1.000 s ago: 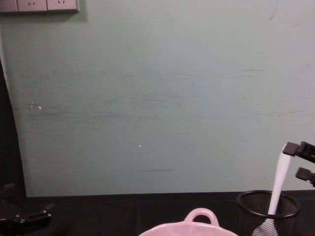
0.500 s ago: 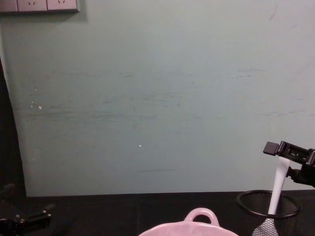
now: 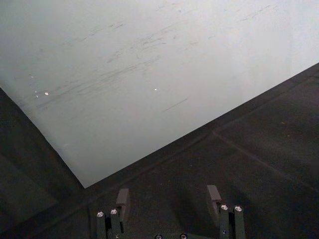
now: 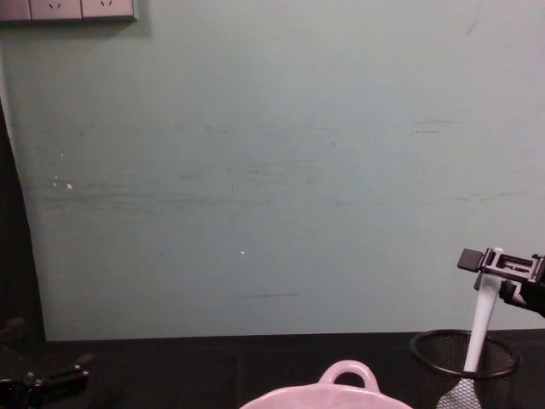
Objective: Use the one hand to pick up the spoon and stir the clear water in the bowl.
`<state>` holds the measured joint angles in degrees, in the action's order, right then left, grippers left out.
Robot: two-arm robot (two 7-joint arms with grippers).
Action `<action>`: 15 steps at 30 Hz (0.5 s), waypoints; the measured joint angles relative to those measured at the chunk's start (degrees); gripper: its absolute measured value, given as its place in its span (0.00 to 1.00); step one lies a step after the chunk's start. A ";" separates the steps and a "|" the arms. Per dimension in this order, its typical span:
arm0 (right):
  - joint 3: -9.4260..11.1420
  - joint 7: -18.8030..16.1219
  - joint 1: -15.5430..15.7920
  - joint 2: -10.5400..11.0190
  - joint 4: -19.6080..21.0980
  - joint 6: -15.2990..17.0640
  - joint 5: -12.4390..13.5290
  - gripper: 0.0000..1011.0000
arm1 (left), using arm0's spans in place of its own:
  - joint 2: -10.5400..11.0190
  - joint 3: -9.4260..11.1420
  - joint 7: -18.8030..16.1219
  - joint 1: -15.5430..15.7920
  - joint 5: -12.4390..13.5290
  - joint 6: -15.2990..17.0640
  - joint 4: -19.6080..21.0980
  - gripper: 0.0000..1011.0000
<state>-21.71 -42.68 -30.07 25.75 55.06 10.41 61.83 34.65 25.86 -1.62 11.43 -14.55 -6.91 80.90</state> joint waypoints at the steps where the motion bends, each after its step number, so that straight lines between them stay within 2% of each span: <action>1: -0.04 0.04 0.05 0.09 0.15 0.00 0.07 0.59 | 0.00 0.00 0.00 0.00 0.00 0.00 0.00 0.99; 3: -0.11 0.21 0.12 0.25 0.35 0.00 0.23 0.56 | 0.00 0.00 0.00 0.00 0.00 0.00 0.00 0.99; 4: -0.16 0.33 0.20 0.39 0.55 0.00 0.32 0.49 | 0.00 0.00 0.00 0.00 0.00 0.00 0.00 0.99; 5: -0.18 0.38 0.26 0.47 0.66 -0.01 0.38 0.48 | 0.00 0.00 0.00 0.00 0.00 0.00 0.00 0.99; 6: -0.21 0.49 0.31 0.54 0.78 -0.01 0.42 0.42 | 0.00 0.00 0.00 0.00 0.00 0.00 0.00 0.99; 8: -0.28 0.76 0.46 0.74 1.10 -0.01 0.48 0.39 | 0.00 0.00 0.00 0.00 0.00 0.00 0.00 0.99; 10: -0.42 1.37 0.92 1.26 2.25 -0.17 0.48 0.31 | 0.00 0.00 0.00 0.00 0.00 0.00 0.00 0.99; 11: -0.50 1.59 1.07 1.42 2.63 -0.31 0.41 0.31 | 0.00 0.00 0.00 0.00 0.00 0.00 0.00 0.99; 14: -0.96 2.79 1.80 2.37 4.66 -1.13 -0.56 0.17 | 0.00 0.00 0.00 0.00 0.00 0.00 0.00 0.99; 15: -1.07 3.15 2.00 2.63 5.21 -1.39 -0.94 0.17 | 0.00 0.00 0.00 0.00 0.00 0.00 0.00 0.99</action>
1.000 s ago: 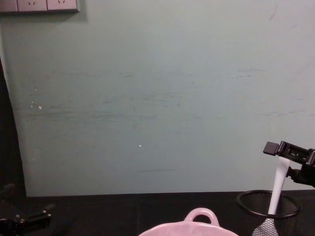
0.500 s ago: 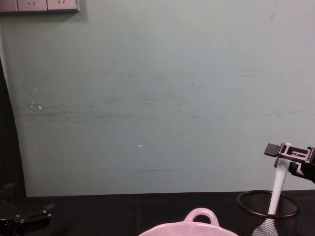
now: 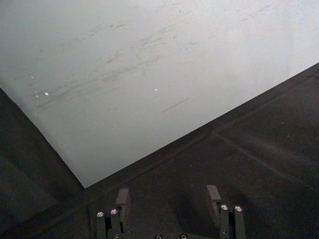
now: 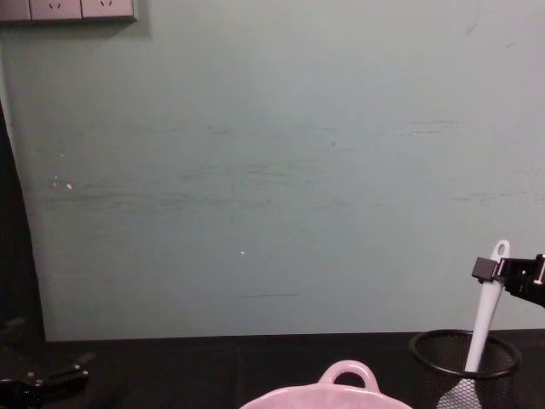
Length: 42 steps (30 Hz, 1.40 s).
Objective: Use the one hand to pick up the spoon and stir the clear water in the bowl.
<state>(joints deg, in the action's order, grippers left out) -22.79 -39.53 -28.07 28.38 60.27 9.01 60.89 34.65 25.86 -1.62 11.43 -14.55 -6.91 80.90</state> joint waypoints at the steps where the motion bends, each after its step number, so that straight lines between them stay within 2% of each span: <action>1: -0.21 0.60 0.36 0.52 1.18 -0.45 -0.68 0.13 | 0.00 0.00 0.00 0.00 0.00 0.00 0.00 0.99; 4: -0.44 1.53 0.87 1.29 3.11 -1.28 -1.84 0.12 | 0.00 0.00 0.00 0.00 0.00 0.00 0.00 0.99; 6: -0.71 2.92 1.55 2.50 6.53 -2.61 -3.78 0.12 | 0.00 0.00 0.00 0.00 0.00 0.00 0.00 0.99; 7: -0.71 2.92 1.55 2.50 6.53 -2.61 -3.78 0.12 | 0.00 0.00 0.00 0.00 0.00 0.00 0.00 0.99; 12: -1.20 5.85 2.05 4.92 13.12 -4.33 -8.40 0.12 | 0.00 0.00 0.00 0.00 0.00 0.00 0.00 0.99; 22: -1.99 9.28 0.63 8.85 23.67 -3.35 -16.99 0.12 | 0.00 0.00 0.00 0.00 0.00 0.00 0.00 0.99; 26: -1.59 9.71 0.13 9.63 26.08 -2.46 -18.46 0.12 | 0.00 0.00 0.00 0.01 0.00 0.00 0.00 0.99; 31: -0.58 10.07 0.11 9.97 27.96 -1.63 -18.94 0.12 | 0.00 0.00 0.00 0.00 0.00 0.00 0.00 0.99; 42: -0.68 10.08 0.13 9.94 27.63 -1.67 -18.91 0.12 | 0.00 0.00 0.00 0.00 0.00 0.00 0.00 0.99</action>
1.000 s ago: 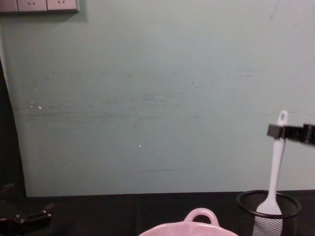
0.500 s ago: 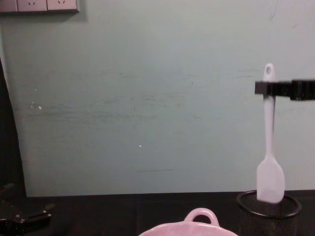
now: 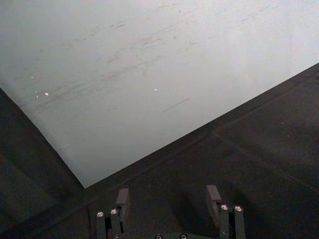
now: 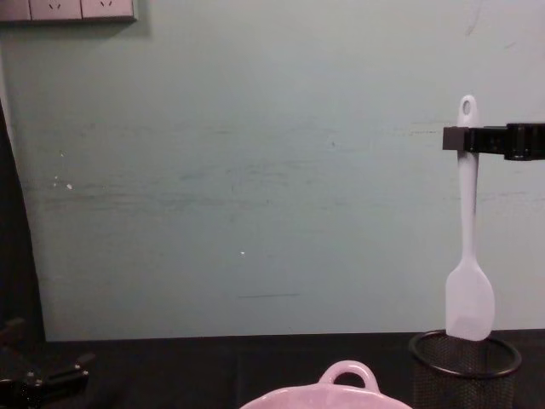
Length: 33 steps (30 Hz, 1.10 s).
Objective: Use the one hand to pick up the spoon and stir the clear water in the bowl.
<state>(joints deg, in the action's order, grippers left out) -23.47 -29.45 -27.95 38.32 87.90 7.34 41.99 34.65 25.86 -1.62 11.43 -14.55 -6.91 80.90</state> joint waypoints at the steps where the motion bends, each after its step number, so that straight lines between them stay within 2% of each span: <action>1: -0.02 0.00 0.00 0.00 -0.02 0.00 0.00 0.12 | 0.00 0.00 0.00 0.00 0.00 0.00 0.00 0.99; 10: -0.11 -0.03 0.00 -0.05 -0.22 -0.08 0.03 0.12 | 0.00 0.00 0.00 0.00 0.00 0.00 0.00 0.99; 16: 1.57 -0.01 1.57 -0.22 2.18 -0.87 0.66 0.12 | 0.00 0.00 0.00 0.00 0.00 0.00 0.00 0.99; 20: 1.36 -0.32 1.12 -1.02 3.30 -0.89 0.70 0.12 | 0.00 0.00 0.00 0.00 0.00 0.01 0.00 0.99; 26: -1.43 -2.19 -0.93 -4.11 2.87 -0.99 0.27 0.12 | 0.00 0.00 0.00 0.00 0.00 0.00 0.00 0.99; 30: -4.00 -3.46 -1.47 -6.58 0.95 -2.50 -0.95 0.12 | 0.00 0.00 0.00 0.00 0.00 0.01 0.00 0.99; 33: -4.98 -4.07 -1.24 -7.69 -0.19 -3.67 -1.47 0.12 | 0.00 0.00 0.00 0.00 0.01 0.01 0.00 0.99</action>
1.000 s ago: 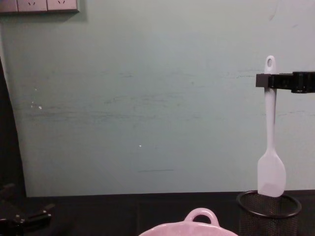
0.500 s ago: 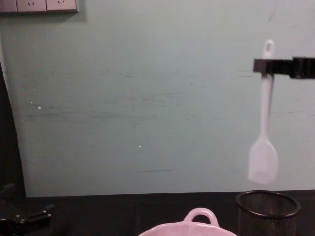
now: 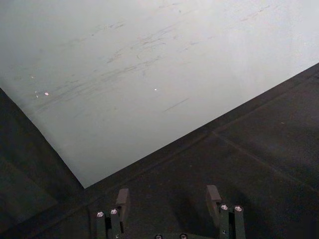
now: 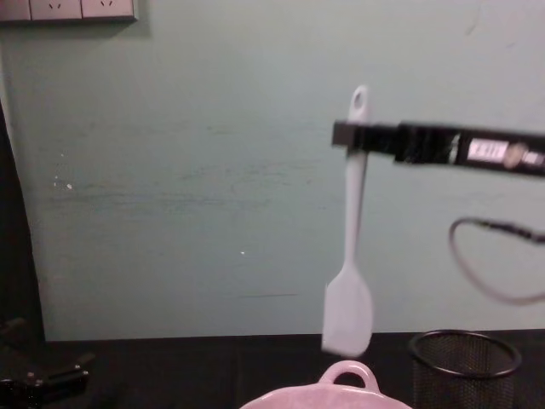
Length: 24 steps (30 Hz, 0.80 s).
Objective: Use the one hand to pick up the spoon and stir the clear water in the bowl.
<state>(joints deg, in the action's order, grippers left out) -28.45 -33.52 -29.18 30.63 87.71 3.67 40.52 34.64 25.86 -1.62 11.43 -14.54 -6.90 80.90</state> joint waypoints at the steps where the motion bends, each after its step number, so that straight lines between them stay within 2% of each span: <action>1: -0.54 -0.40 0.38 -0.57 -0.72 -0.83 -0.32 0.12 | 0.00 0.00 0.00 0.00 0.00 0.00 0.00 0.99; 5: -1.85 -1.51 2.17 -2.03 -2.44 -3.17 -1.20 0.12 | 0.00 0.00 0.00 0.00 0.00 0.00 0.00 0.99; 12: -2.91 -2.49 4.73 -3.53 -3.81 -5.57 -2.31 0.12 | 0.00 0.00 0.00 0.00 0.00 0.00 0.00 0.99; 17: -3.42 -2.81 4.94 -4.58 -5.14 -5.82 -3.02 0.12 | 0.00 0.00 0.00 0.00 0.00 0.00 0.00 0.99; 24: -4.39 -3.32 3.12 -7.77 -10.06 -6.06 -4.45 0.12 | 0.00 0.00 0.00 0.00 0.00 0.00 0.00 0.99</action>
<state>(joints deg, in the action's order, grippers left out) -32.85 -36.84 -26.06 22.85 77.65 -2.39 36.07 34.65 25.86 -1.62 11.43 -14.55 -6.91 80.90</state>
